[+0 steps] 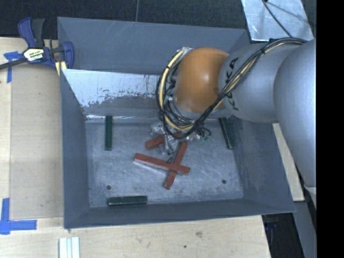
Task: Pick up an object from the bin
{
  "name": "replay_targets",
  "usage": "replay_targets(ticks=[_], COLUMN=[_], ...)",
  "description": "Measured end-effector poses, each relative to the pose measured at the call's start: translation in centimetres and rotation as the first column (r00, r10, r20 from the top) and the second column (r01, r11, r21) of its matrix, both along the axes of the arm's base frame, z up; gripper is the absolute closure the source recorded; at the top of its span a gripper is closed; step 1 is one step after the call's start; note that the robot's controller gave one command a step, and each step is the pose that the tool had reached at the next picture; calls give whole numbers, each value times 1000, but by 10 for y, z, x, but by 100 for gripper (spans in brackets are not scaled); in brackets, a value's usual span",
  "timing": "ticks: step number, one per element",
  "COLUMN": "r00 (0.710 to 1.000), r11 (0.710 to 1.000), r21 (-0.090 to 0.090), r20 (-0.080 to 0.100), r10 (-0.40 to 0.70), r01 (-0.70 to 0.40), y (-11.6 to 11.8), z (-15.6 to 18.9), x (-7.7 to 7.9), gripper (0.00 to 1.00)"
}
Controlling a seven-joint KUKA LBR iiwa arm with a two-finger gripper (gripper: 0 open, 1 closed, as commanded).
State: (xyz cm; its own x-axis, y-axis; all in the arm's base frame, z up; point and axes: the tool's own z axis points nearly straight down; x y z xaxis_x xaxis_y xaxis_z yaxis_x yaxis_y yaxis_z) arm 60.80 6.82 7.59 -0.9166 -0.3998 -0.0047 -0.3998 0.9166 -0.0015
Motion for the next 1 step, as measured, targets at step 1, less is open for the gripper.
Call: replay_targets(ticks=[1], r00=[1000], r11=[1000], r21=[0], r20=[3], r10=[0], r01=[0], y=[0], z=[24], x=[2], gripper=[100])
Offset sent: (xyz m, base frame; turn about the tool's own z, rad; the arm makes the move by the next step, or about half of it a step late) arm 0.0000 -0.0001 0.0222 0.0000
